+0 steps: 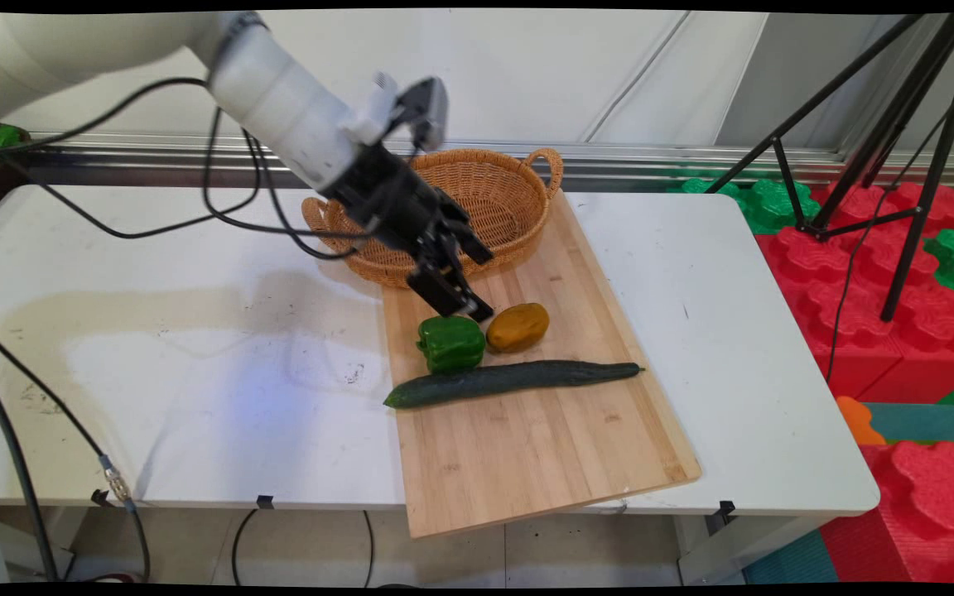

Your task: Pick up the cucumber from the cutting board

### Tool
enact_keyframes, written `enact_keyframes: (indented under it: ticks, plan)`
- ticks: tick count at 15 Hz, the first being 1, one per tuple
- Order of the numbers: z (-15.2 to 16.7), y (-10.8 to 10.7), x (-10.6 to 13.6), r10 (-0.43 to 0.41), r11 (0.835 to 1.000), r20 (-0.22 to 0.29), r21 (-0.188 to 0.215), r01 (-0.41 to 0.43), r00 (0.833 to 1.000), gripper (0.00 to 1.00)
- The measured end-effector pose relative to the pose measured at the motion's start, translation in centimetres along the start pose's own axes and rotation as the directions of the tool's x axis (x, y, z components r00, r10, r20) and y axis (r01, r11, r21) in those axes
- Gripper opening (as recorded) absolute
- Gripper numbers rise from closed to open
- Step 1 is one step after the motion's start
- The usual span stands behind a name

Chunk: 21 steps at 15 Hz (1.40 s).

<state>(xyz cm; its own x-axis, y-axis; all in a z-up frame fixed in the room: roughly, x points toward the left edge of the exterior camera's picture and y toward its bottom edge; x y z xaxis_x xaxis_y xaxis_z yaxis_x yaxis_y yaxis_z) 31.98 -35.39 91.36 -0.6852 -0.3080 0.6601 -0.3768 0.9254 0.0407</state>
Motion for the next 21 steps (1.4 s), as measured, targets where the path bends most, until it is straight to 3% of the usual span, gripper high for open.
enact_keyframes:
  ticks: [11,21]
  plan:
    - [9.3,1.1,2.9,0.077,0.997,0.081,-0.034,-0.075,0.994,1.0]
    - [16.6,1.5,3.7,0.159,0.986,0.156,-0.07,-0.15,0.975,1.0]
